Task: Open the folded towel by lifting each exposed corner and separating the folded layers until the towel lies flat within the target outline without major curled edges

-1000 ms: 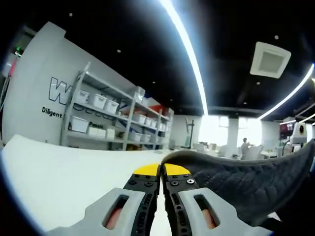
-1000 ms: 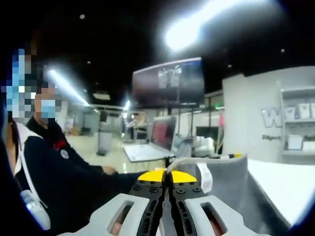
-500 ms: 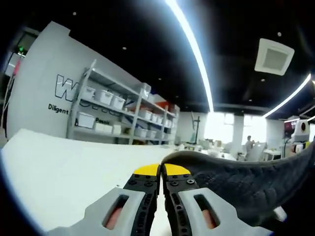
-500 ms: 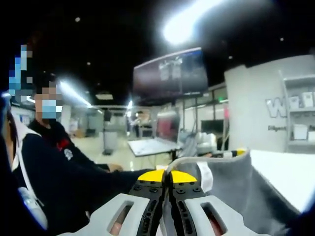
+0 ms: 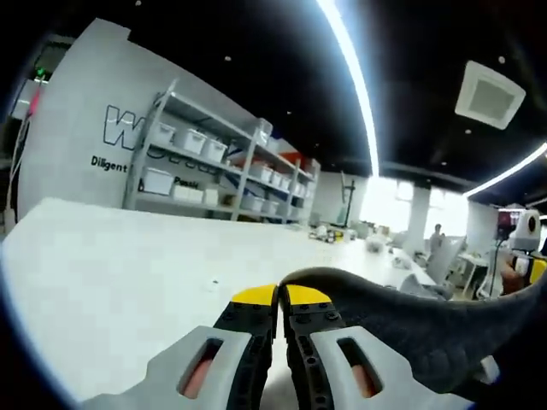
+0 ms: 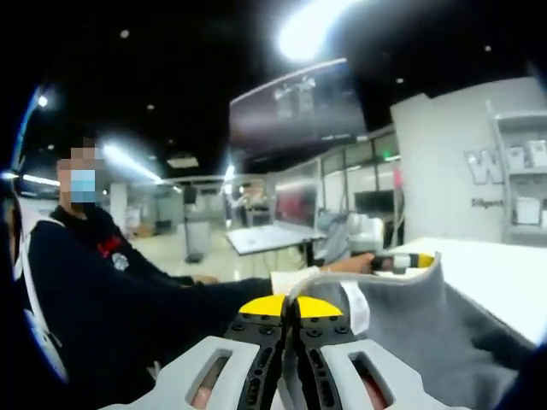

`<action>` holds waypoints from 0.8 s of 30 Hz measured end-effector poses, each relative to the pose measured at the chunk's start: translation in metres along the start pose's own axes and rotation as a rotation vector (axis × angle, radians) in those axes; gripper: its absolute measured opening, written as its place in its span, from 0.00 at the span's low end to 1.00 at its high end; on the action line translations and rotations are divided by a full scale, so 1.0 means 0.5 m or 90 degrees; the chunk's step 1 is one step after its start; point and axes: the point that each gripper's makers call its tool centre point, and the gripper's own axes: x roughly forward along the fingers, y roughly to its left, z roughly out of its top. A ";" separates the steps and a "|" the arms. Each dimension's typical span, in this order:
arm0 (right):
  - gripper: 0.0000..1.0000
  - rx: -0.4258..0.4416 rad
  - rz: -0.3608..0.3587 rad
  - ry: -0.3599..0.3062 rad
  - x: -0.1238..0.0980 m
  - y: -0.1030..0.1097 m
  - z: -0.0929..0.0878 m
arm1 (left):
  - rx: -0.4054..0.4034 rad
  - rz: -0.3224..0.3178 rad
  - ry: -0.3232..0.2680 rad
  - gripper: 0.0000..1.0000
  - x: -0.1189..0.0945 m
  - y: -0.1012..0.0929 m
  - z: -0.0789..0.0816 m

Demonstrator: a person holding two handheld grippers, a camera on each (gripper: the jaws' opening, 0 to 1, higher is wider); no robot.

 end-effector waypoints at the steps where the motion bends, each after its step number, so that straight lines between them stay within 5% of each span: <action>1: 0.00 0.004 0.000 0.003 0.003 -0.001 -0.005 | 0.018 0.005 0.001 0.02 -0.003 0.003 -0.003; 24: 0.00 0.060 0.015 0.056 0.042 0.024 -0.108 | 0.063 0.035 0.068 0.02 -0.049 0.026 -0.052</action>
